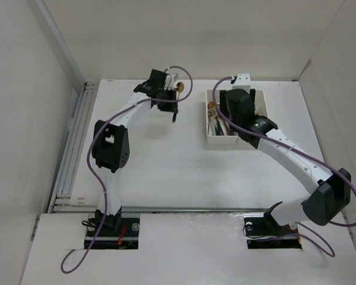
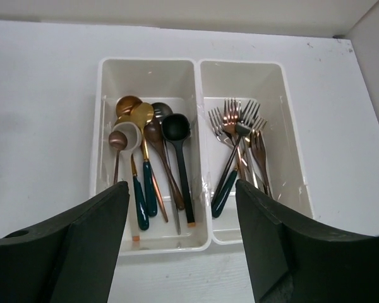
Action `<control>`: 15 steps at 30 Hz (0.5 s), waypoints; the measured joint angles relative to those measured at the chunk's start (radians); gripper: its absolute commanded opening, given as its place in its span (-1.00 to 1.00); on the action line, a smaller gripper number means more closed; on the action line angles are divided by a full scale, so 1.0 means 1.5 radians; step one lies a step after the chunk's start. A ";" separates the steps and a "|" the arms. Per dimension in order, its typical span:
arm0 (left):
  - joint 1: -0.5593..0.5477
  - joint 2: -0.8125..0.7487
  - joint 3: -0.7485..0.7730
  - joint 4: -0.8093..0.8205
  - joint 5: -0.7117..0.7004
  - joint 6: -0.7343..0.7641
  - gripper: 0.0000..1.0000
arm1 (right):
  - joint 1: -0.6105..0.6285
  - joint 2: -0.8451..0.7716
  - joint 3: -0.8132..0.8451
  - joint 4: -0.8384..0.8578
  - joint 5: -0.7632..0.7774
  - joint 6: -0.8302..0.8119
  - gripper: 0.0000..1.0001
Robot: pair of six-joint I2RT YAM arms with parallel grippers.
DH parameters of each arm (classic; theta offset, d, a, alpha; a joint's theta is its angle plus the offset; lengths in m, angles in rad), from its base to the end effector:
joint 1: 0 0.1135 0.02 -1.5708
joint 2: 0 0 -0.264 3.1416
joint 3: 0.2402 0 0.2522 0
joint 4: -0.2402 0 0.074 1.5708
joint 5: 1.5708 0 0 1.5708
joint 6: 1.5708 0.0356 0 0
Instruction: Sort the eating utensils into containers
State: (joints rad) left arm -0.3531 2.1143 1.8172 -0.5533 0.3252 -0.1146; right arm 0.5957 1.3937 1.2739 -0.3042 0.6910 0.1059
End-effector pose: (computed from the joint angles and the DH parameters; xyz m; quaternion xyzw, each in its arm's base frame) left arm 0.4459 -0.1765 0.2441 0.1665 0.9101 -0.2280 0.3032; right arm 0.2746 0.1587 0.3619 -0.0134 0.8114 -0.0918 0.5771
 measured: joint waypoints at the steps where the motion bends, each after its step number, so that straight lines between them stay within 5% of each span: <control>1: -0.013 -0.007 0.015 0.031 0.002 -0.019 -1.00 | -0.003 0.000 0.000 0.000 0.005 0.008 0.47; 11: -0.156 0.009 0.123 0.327 0.148 -0.273 -1.00 | -0.092 -0.107 -0.071 0.002 0.105 0.126 0.53; 15: -0.185 0.084 0.141 0.357 0.165 -0.277 -0.77 | -0.130 -0.204 -0.112 0.007 0.125 0.129 0.53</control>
State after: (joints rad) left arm -0.6304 2.2398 2.0281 -0.0181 0.5720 -0.5301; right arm 0.4000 1.0882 1.1057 -0.2943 0.8791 0.2996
